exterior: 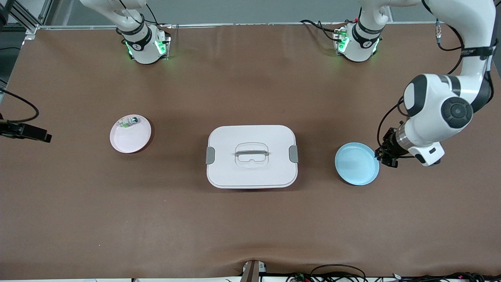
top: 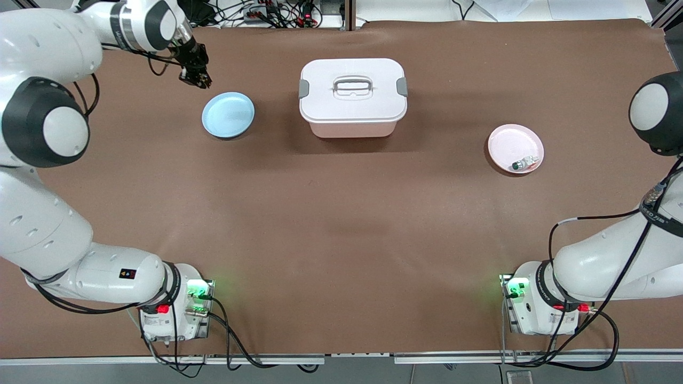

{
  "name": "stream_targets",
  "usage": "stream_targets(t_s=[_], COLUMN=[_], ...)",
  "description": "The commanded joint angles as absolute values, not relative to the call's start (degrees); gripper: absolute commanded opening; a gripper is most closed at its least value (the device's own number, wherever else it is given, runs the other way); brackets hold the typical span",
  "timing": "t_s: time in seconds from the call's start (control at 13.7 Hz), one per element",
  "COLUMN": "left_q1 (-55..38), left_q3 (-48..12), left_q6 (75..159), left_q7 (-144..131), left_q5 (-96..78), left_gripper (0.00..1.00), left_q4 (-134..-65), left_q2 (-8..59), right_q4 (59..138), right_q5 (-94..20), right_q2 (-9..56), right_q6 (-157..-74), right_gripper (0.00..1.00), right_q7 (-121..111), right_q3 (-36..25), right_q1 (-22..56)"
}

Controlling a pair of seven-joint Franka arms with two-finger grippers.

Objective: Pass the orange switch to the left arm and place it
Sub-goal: 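Lower the switch onto the light-blue plate with the left gripper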

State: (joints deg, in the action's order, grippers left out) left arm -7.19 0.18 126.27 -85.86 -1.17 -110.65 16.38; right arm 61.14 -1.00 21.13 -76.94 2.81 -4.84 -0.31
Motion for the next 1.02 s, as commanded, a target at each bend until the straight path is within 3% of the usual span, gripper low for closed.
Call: stream_targets(t_s=[0.0, 0.95], left_q1=[-8.78, -9.05], left_q3=[-0.09, 0.09], left_q6=[129.36, 143.08], left_q7=[-90.95, -95.45], left_q5=[0.09, 0.09], left_gripper=[0.00, 0.00], left_q4=[-109.86, -114.70], left_q2=[19.68, 26.63], right_q4=[62.05, 62.58], right_q5=[-0.79, -0.79], right_q2=[18.99, 18.20], right_q6=[-75.60, -72.95], right_gripper=[1.00, 1.00], right_q7=[2.46, 2.90], right_q3=[-3.96, -3.87], right_q1=[-1.14, -0.44])
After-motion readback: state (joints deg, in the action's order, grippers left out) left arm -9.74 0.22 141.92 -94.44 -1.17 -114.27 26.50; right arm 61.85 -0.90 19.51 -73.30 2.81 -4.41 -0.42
